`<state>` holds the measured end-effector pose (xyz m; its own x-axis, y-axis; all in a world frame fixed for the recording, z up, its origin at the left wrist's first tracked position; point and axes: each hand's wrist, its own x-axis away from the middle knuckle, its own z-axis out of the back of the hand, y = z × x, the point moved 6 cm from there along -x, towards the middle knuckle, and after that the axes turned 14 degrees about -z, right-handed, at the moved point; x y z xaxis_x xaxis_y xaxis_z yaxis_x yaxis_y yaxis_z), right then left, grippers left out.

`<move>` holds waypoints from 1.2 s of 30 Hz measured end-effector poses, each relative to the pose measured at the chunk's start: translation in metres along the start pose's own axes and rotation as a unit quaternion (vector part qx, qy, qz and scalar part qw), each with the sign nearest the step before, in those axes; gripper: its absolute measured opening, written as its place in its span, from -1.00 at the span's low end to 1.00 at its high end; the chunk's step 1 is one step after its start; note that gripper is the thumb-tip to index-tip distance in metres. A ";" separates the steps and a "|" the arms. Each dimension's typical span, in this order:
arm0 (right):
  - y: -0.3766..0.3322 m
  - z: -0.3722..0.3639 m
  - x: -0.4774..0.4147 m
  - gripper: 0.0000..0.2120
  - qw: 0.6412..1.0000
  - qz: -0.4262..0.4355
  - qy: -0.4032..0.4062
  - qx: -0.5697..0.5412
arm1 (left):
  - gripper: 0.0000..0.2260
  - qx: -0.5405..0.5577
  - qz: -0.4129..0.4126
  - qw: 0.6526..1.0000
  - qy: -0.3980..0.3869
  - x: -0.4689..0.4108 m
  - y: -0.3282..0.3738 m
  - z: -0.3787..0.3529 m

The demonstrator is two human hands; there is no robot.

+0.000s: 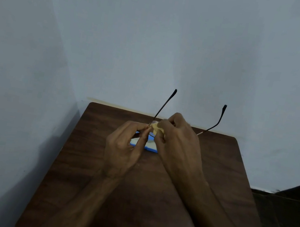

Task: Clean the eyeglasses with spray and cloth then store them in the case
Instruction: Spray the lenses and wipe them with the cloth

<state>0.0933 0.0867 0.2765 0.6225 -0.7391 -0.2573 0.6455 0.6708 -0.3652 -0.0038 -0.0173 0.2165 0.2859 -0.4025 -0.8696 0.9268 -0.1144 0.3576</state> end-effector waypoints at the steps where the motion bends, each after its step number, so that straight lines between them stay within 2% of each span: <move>1: 0.002 0.002 -0.003 -0.87 1.000 -0.007 0.011 0.005 | -0.80 0.000 -0.004 1.000 0.000 0.000 0.002 -0.001; 7: -0.003 -0.003 0.009 -0.81 0.999 0.021 -0.020 0.020 | -0.89 0.015 0.007 0.999 0.034 -0.003 0.004 0.005; 12: 0.005 0.005 -0.001 -0.81 0.998 -0.009 0.034 0.048 | -0.87 0.000 -0.011 1.000 0.005 -0.006 0.010 0.000; 16: -0.005 0.004 0.014 -0.89 0.998 0.025 0.027 0.041 | -0.88 0.012 0.008 0.999 0.029 -0.005 0.008 0.005; 19: 0.003 0.008 0.011 -0.86 0.998 0.007 0.040 0.054 | -0.86 -0.005 0.001 1.000 0.031 -0.006 0.009 0.006; 24: -0.008 0.006 0.009 -0.88 0.999 0.034 0.027 0.027 | -0.88 0.004 0.008 0.999 0.037 -0.005 0.012 0.005; 26: -0.002 0.003 0.013 -0.84 1.000 0.029 0.002 0.012 | -0.89 0.006 0.018 0.999 0.048 -0.004 0.010 0.009; 30: 0.004 0.006 0.005 -0.79 1.000 0.010 0.002 0.005 | -0.86 -0.001 -0.002 0.999 0.035 -0.004 0.016 0.008; 33: -0.007 0.002 0.009 -0.87 0.999 0.030 0.005 -0.012 | -0.86 0.004 0.006 0.999 0.034 -0.001 0.016 0.008; 36: 0.000 0.000 0.015 -0.87 0.999 0.009 -0.007 -0.038 | -0.87 0.002 0.018 0.999 0.041 0.002 0.013 0.014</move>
<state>0.1030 0.0758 0.2730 0.6400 -0.7261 -0.2515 0.5992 0.6765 -0.4282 0.0054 -0.0328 0.2243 0.3389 -0.3299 -0.8811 0.9143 -0.1053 0.3911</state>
